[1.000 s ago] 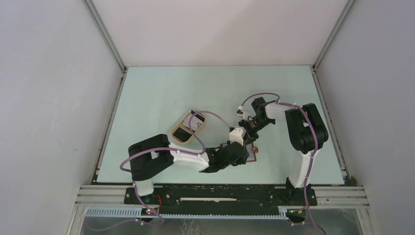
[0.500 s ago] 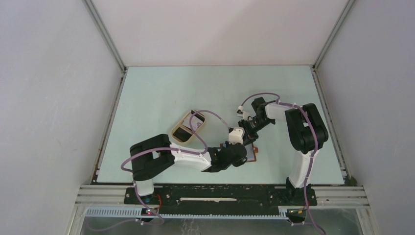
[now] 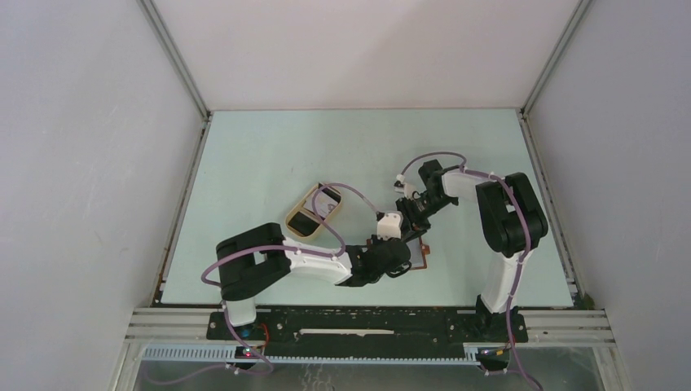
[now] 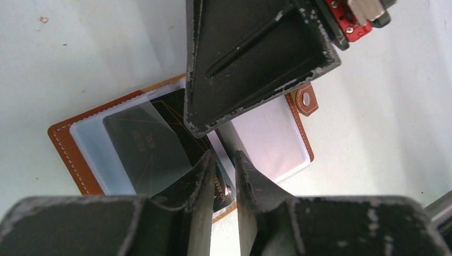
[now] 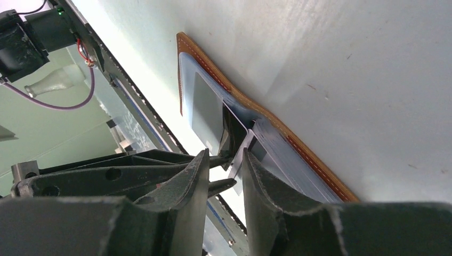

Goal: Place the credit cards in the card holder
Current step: Insert the credit card into the card holder.

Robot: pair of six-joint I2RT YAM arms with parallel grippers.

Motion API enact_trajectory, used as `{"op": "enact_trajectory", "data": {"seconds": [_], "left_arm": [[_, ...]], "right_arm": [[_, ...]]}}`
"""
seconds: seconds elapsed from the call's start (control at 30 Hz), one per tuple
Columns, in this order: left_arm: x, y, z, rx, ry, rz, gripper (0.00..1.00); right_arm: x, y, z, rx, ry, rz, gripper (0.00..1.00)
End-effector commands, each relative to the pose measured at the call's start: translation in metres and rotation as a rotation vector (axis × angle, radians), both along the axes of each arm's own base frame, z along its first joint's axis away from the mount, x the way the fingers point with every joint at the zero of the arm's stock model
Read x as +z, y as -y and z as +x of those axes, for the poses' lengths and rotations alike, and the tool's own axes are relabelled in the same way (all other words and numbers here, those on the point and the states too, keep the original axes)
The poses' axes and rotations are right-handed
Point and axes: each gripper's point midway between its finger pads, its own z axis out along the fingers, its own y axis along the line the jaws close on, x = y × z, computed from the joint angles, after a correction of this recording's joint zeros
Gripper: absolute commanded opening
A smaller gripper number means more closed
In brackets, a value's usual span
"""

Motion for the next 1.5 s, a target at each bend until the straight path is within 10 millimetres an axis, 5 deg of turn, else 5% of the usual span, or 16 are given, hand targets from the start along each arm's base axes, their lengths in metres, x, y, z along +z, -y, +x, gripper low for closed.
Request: {"op": "enact_trajectory", "data": {"seconds": [0.0,0.17,0.47,0.6,0.7,0.87,1.17,1.47], "left_arm": [[0.013,-0.003,0.011,0.069,0.024,-0.037,0.25],[0.020,-0.012,0.015,0.086,0.036,-0.054,0.25],[0.060,-0.028,0.015,0.061,0.130,-0.145,0.27],[0.068,-0.043,0.014,0.051,0.180,-0.144,0.27],[0.061,-0.062,0.016,0.084,0.200,-0.101,0.30],[0.053,-0.074,0.012,0.073,0.206,-0.108,0.36],[0.033,-0.072,0.007,0.047,0.150,-0.174,0.39],[0.016,-0.071,0.009,0.058,0.099,-0.176,0.27]], "right_arm": [[0.017,0.003,0.016,0.010,0.127,-0.009,0.38],[0.027,0.005,0.020,0.015,0.179,-0.005,0.39],[0.036,0.003,0.020,0.060,0.250,0.007,0.40],[0.035,0.000,0.016,0.117,0.301,-0.022,0.29],[0.032,-0.003,0.012,0.162,0.339,-0.065,0.15],[0.020,-0.007,0.005,0.219,0.357,-0.140,0.06],[0.000,-0.003,0.002,0.236,0.329,-0.217,0.05],[-0.009,-0.010,-0.003,0.247,0.276,-0.211,0.06]]}}
